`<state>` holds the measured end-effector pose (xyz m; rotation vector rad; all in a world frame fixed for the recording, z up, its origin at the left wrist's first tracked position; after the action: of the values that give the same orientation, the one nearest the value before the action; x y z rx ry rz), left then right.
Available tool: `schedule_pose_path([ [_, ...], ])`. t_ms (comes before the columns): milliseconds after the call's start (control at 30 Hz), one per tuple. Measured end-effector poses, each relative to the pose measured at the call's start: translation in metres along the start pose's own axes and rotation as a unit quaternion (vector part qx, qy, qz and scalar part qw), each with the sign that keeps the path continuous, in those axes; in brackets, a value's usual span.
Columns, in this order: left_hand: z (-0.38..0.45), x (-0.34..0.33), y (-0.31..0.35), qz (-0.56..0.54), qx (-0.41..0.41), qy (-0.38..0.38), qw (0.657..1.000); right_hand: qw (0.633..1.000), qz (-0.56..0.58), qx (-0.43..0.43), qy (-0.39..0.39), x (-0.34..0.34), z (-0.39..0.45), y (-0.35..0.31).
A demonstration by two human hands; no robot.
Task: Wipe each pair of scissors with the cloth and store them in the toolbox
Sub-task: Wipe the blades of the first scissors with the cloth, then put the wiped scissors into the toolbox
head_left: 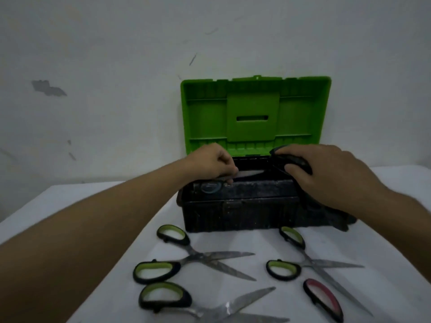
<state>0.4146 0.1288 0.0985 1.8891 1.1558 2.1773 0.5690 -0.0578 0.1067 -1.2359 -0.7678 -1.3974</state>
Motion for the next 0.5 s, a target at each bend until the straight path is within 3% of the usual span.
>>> schedule_pose_path([
  [233,0.060,-0.021,-0.042,0.102,0.060,-0.085,0.989,1.000,0.007,0.026,0.005,-0.013,0.012,0.001],
  [500,0.029,-0.023,-0.025,0.186,-0.042,0.114,0.975,0.998,0.042,0.052,0.007,-0.022,-0.010,-0.013],
])
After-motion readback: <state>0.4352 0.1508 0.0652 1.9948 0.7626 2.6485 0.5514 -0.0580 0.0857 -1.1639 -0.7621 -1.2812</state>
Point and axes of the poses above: each hand's wrist, its own z-axis towards the middle knuckle, its own x-axis out of the back of the hand, y = z × x, the point moved 2 cm from there along z, towards the middle knuckle, and after that the axes turned 12 degrees about -y, right-handed, at the moved point
